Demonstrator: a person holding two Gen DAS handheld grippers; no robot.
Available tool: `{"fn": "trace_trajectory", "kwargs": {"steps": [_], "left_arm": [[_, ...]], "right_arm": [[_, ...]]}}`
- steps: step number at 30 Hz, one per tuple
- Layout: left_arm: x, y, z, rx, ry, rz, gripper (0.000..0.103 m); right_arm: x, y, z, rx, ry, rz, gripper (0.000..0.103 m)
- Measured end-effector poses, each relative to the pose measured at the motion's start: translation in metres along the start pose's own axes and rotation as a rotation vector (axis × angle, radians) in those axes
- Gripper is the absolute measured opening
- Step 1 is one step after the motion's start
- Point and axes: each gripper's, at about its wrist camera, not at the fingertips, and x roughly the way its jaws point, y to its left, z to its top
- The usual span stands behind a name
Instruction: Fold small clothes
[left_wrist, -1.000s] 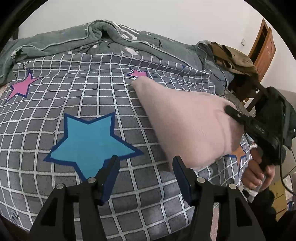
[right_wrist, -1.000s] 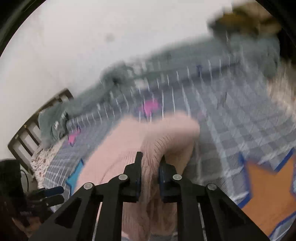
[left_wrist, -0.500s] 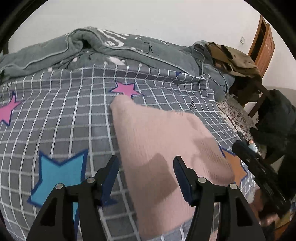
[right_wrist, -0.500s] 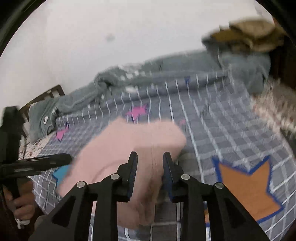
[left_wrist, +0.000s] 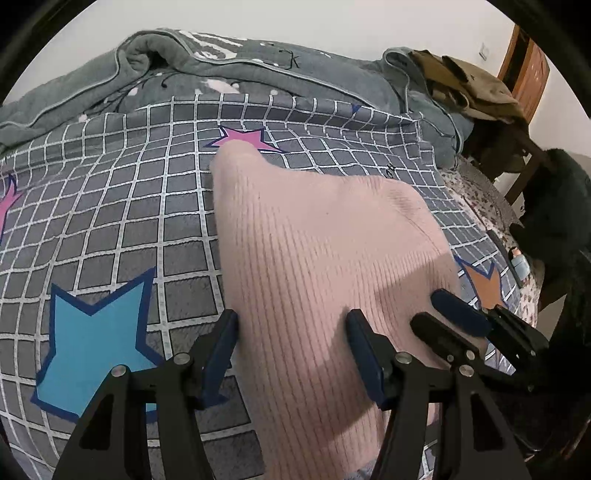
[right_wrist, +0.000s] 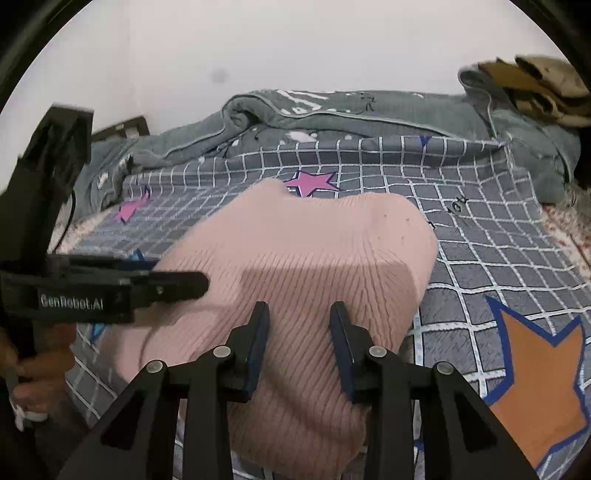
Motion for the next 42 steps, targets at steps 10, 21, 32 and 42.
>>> {"fn": "trace_trajectory", "kwargs": {"steps": [10, 21, 32, 42], "left_arm": [[0.003, 0.006, 0.012, -0.024, 0.003, -0.027, 0.063], [0.015, 0.014, 0.034, -0.038, 0.016, -0.041, 0.067], [0.035, 0.033, 0.028, -0.150, 0.055, -0.156, 0.055], [-0.008, 0.048, 0.045, -0.148, -0.079, -0.128, 0.036]], "right_arm": [[-0.018, -0.030, 0.025, 0.072, -0.014, -0.001, 0.037], [0.020, -0.064, 0.026, 0.198, 0.100, 0.019, 0.055], [0.058, -0.074, 0.019, 0.376, 0.169, 0.208, 0.055], [0.026, -0.033, 0.065, 0.299, -0.016, 0.229, 0.029]]}}
